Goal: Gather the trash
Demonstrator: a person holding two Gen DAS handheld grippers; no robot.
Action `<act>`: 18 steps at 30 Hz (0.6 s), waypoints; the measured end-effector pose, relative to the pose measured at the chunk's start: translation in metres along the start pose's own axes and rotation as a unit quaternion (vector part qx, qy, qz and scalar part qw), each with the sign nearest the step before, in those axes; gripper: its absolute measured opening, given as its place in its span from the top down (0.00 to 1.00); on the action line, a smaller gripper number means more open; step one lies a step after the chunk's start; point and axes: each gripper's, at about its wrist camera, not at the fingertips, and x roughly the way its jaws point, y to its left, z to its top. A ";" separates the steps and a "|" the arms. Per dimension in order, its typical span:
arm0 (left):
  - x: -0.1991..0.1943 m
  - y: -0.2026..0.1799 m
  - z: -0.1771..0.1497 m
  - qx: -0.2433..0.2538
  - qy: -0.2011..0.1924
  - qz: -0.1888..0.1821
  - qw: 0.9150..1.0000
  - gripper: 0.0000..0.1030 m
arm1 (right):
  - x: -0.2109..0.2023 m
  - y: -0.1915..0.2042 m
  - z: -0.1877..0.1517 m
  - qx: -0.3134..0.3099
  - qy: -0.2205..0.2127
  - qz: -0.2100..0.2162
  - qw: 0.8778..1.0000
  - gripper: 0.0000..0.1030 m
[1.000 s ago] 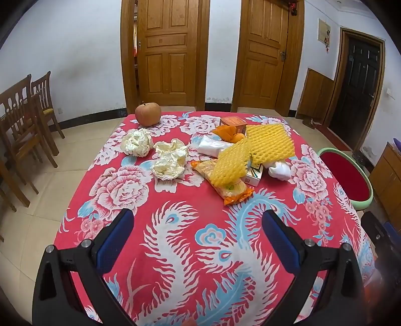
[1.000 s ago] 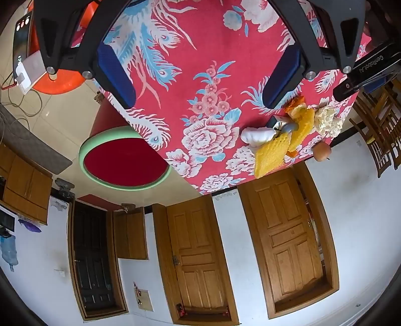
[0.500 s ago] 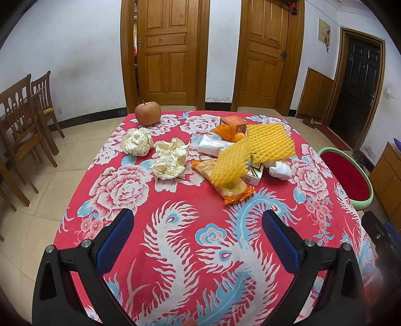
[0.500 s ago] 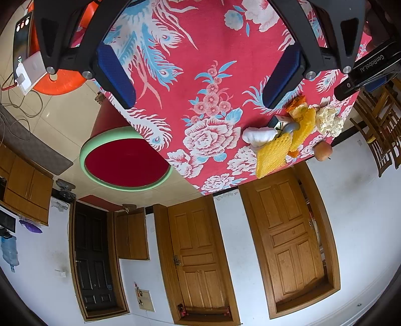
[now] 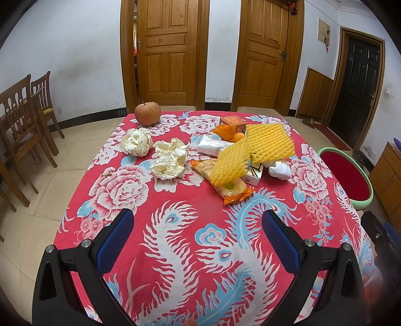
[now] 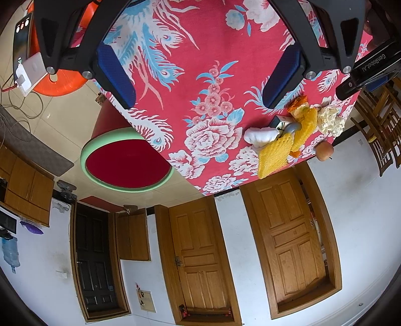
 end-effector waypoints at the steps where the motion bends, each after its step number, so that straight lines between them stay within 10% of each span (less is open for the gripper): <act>1: 0.000 0.000 0.000 0.000 0.000 0.000 1.000 0.02 | 0.000 0.000 0.000 0.000 0.000 0.000 1.000 0.00; 18: 0.003 -0.002 -0.001 0.000 0.000 0.001 1.000 0.02 | 0.001 -0.003 0.000 0.004 0.001 -0.003 1.000 0.00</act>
